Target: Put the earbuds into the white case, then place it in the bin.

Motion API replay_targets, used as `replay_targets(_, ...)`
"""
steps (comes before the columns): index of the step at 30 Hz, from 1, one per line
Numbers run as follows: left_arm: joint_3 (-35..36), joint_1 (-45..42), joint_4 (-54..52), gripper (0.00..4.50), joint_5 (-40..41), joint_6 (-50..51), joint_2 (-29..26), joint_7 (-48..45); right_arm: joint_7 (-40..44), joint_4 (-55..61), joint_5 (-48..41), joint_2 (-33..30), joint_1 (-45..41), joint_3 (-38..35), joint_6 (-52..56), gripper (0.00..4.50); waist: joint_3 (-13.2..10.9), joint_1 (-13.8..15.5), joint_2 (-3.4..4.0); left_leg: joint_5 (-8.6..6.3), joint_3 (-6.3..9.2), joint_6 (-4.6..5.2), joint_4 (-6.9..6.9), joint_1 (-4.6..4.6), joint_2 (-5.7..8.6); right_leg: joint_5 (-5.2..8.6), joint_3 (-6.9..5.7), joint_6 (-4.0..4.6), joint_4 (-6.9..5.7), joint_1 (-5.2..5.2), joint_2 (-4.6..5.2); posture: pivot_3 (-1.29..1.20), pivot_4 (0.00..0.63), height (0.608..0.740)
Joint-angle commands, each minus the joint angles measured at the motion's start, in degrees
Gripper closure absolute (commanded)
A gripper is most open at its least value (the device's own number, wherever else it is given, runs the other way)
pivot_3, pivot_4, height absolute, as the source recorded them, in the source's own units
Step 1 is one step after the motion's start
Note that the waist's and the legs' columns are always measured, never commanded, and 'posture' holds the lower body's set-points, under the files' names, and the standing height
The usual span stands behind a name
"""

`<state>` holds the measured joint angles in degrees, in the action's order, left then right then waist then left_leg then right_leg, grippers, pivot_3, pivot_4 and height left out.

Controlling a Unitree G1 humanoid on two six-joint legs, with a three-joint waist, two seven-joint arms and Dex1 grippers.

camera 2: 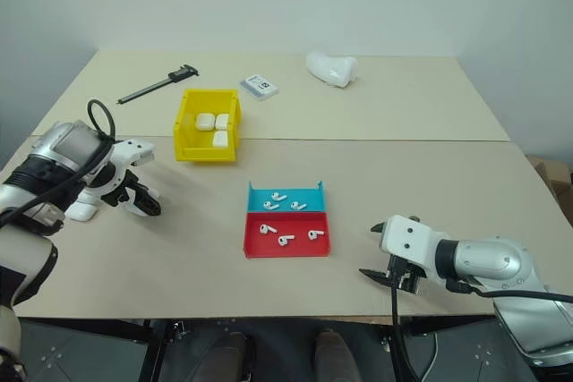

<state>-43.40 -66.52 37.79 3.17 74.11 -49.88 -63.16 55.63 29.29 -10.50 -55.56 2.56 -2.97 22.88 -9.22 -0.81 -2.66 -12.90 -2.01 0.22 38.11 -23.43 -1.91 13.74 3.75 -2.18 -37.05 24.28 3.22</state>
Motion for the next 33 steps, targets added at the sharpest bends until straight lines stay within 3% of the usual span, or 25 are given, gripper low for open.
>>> replay_targets(1,0.67,0.04,0.90,1.19,-1.47,0.95,-1.41,-1.19,-0.59,1.06,-0.02,-0.07,-0.71,-0.79,-0.07,0.00,0.00,0.00,0.00,0.00,0.00,0.00,0.00,0.00,0.00,0.00,0.00,0.00,0.00,0.00,0.00,0.00,0.150,0.740)
replay_targets(3,1.05,0.23,1.86,1.73,-1.94,0.32,-1.40,-1.16,-0.85,0.78,0.10,0.36,-0.86,-0.80,-0.77,0.00,0.00,-0.01,0.00,0.00,0.00,0.00,0.00,0.00,0.00,0.00,0.00,0.00,0.00,0.00,0.00,0.00,0.150,0.740)
replay_targets(7,2.51,0.61,1.11,1.73,-2.15,-0.63,-1.77,-0.85,-1.12,0.45,0.42,0.33,-1.39,-0.41,-0.63,0.00,0.00,-0.03,0.00,0.00,0.01,0.00,0.00,0.01,0.00,0.00,0.00,0.00,-0.01,-0.01,0.00,0.00,0.150,0.740)
replay_targets(11,8.61,1.10,-5.67,1.73,-2.20,-3.36,-3.22,2.77,-0.46,0.37,0.28,-0.52,-2.05,-1.00,-0.73,0.00,0.00,-0.06,0.00,0.00,0.02,0.00,0.00,0.00,-0.02,0.00,-0.01,0.01,-0.02,0.01,-0.01,0.00,0.150,0.740)
replay_targets(16,17.58,4.77,-23.54,1.73,-0.19,-3.55,-7.36,5.30,5.04,2.25,-4.06,-4.41,-4.67,-5.16,-0.95,0.00,-0.01,0.03,0.00,0.00,0.06,0.00,0.08,-0.11,0.02,-0.02,-0.04,-0.04,0.01,0.01,0.06,0.00,0.150,0.740)
replay_targets(21,36.38,20.20,-48.38,1.73,7.68,-7.09,-9.06,6.44,8.41,4.69,-9.24,-10.81,-12.65,-5.82,8.22,0.00,0.00,-0.41,0.03,-0.02,0.09,0.03,0.09,-0.01,-0.01,-0.04,0.02,-0.03,-0.03,-0.01,0.11,0.00,0.150,0.740)
replay_targets(24,50.73,34.62,-59.92,1.73,13.80,-21.05,-4.15,4.89,11.92,5.40,-9.55,-13.29,-16.94,-4.59,4.03,0.00,0.02,-0.29,0.07,-0.02,0.05,0.03,0.09,0.09,-0.04,-0.05,-0.03,0.01,-0.04,-0.09,0.08,0.00,0.150,0.740)
replay_targets(27,60.17,46.19,-65.02,1.73,19.24,-41.92,8.34,5.00,11.26,4.63,-7.32,-14.27,-25.50,2.78,10.70,0.00,0.07,-0.07,0.15,-0.02,-0.05,0.02,0.14,0.12,-0.05,-0.05,0.00,0.05,-0.08,-0.11,0.13,0.00,0.150,0.740)
replay_targets(33,54.51,59.55,-63.02,1.73,19.35,-67.74,19.67,-0.82,18.94,4.81,-5.01,-11.51,-41.55,18.32,14.86,0.00,0.19,0.18,0.35,-0.02,-0.16,0.02,0.21,0.19,-0.08,-0.13,0.03,0.12,-0.01,-0.15,0.15,0.00,0.150,0.740)
